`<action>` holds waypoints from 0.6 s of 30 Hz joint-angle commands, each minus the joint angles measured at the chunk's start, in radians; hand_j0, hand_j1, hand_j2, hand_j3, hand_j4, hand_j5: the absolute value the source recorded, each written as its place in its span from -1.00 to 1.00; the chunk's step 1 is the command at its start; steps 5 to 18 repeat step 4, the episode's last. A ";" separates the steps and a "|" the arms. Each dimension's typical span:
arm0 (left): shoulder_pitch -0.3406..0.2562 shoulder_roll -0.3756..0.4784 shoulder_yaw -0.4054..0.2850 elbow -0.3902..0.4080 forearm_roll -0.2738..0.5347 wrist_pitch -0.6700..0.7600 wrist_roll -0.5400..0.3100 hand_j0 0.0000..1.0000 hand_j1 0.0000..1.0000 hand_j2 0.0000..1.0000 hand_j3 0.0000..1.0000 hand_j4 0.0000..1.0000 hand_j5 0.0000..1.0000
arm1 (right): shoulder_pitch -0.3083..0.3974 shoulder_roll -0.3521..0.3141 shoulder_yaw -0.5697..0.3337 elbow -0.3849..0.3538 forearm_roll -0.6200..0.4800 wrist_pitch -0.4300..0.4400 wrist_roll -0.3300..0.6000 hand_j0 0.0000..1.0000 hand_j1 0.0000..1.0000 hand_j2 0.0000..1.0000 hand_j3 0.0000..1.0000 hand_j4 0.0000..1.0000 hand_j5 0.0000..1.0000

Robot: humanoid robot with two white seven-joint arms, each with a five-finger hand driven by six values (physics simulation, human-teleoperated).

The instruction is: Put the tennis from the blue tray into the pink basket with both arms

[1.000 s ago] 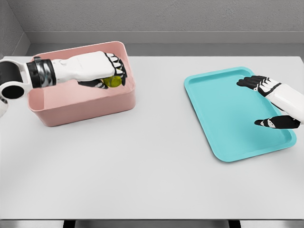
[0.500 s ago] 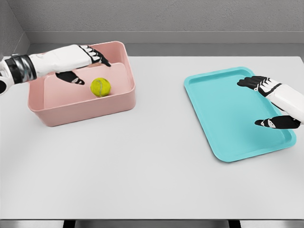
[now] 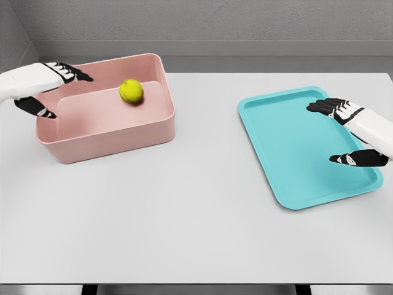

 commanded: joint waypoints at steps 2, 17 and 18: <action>0.000 0.033 0.020 0.001 0.015 0.002 0.001 1.00 1.00 1.00 1.00 1.00 1.00 | 0.000 -0.001 0.000 0.000 -0.006 0.003 -0.001 1.00 1.00 1.00 1.00 1.00 1.00; 0.002 0.035 0.022 0.001 0.022 0.002 0.001 1.00 1.00 1.00 1.00 1.00 1.00 | 0.000 -0.001 0.000 0.000 -0.008 0.003 -0.001 1.00 1.00 1.00 1.00 1.00 1.00; 0.002 0.035 0.022 0.001 0.022 0.002 0.001 1.00 1.00 1.00 1.00 1.00 1.00 | 0.000 -0.001 0.000 0.000 -0.008 0.003 -0.001 1.00 1.00 1.00 1.00 1.00 1.00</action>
